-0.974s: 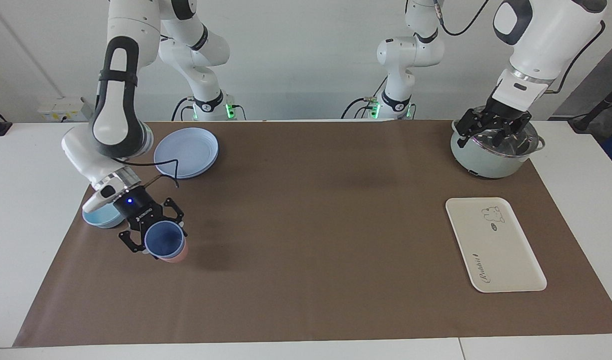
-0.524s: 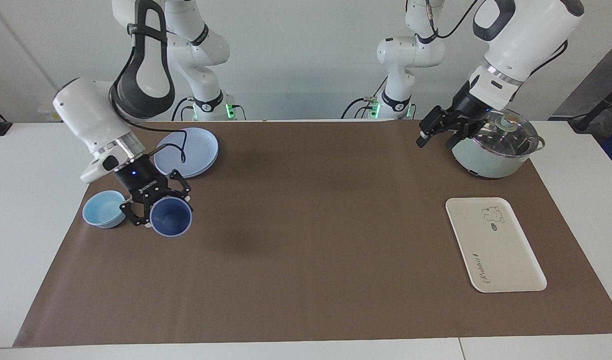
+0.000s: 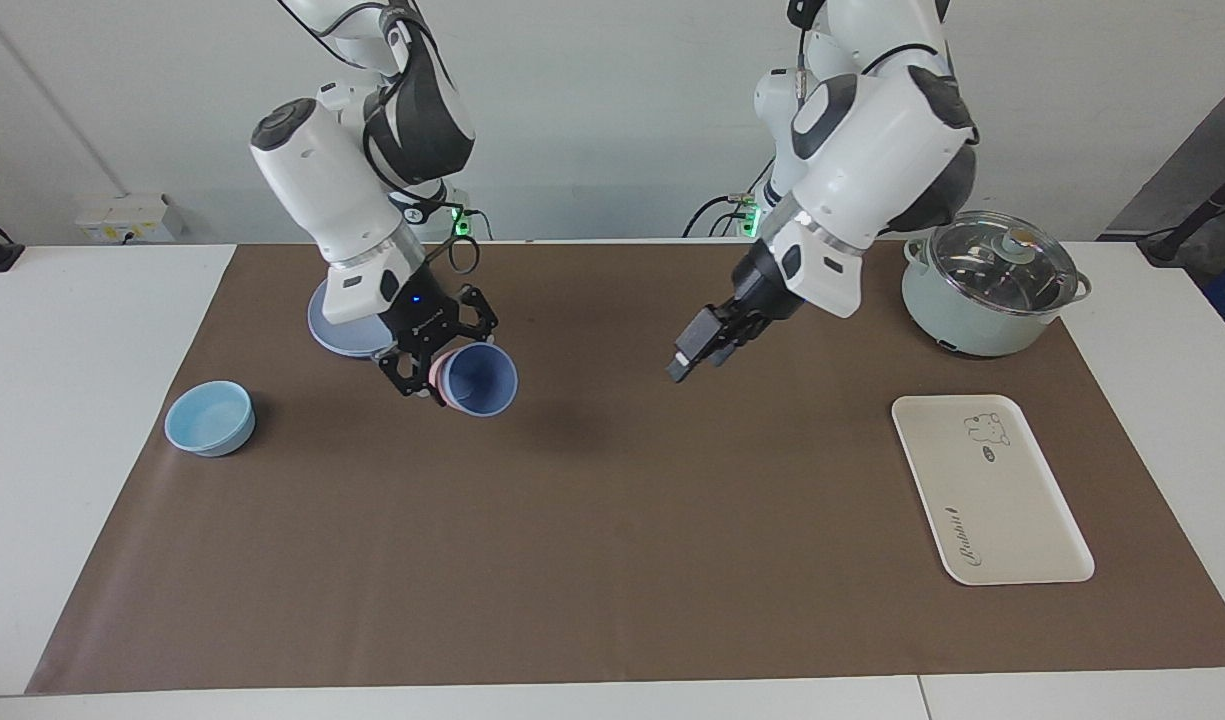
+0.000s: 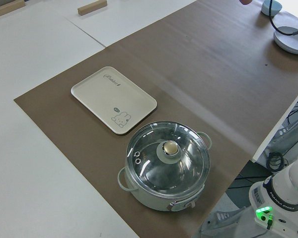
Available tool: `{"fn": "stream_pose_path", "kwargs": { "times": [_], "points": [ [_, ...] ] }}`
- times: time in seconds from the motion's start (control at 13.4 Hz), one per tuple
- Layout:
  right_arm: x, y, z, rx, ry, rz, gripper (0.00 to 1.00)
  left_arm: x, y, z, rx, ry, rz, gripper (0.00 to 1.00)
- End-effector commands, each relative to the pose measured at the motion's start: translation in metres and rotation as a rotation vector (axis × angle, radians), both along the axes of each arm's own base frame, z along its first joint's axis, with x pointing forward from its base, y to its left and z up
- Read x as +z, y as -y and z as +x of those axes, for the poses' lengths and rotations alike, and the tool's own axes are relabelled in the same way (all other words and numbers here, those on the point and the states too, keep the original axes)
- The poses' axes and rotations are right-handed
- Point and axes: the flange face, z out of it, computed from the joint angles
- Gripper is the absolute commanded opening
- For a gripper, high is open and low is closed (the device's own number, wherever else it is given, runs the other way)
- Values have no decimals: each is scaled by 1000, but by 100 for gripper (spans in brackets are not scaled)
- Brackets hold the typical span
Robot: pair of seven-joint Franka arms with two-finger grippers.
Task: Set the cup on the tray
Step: 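Lift the cup with the right gripper while the left gripper reaches toward it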
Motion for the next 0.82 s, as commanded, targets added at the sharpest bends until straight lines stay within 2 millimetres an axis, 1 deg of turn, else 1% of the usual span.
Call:
{"fn": "stream_pose_path", "kwargs": {
  "times": [0.0, 0.07, 0.15, 0.22, 0.3, 0.37, 0.45, 0.52, 0.67, 0.75],
  "points": [
    [3, -32, -13, 82, -3, -78, 0, 1, 33, -5, 37, 0, -45, 80],
    [2, -42, -18, 84, -16, -80, 0, -8, 52, -11, 24, 3, -47, 78],
    [1, -55, -24, 74, -39, -83, 0, -14, 59, -15, 10, -3, -36, 76],
    [0, -60, -27, 85, -44, -119, 0, -15, 60, -17, -2, -9, -27, 73],
    [3, -60, -28, 90, -45, -147, 0, -21, 61, -19, -12, -24, -15, 70],
    [4, -61, -29, 95, -49, -151, 0, -30, 65, -23, -24, -40, -1, 66],
    [4, -61, -29, 96, -53, -154, 0, -41, 70, -29, -49, -57, 24, 66],
    [4, -61, -29, 96, -55, -154, 0, -50, 70, -30, -81, -65, 52, 66],
    [3, -62, -29, 103, -50, -167, 0, -58, 72, -35, -113, -81, 68, 66],
    [4, -62, -29, 103, -48, -166, 0, -59, 78, -40, -126, -88, 70, 66]
  ]
}}
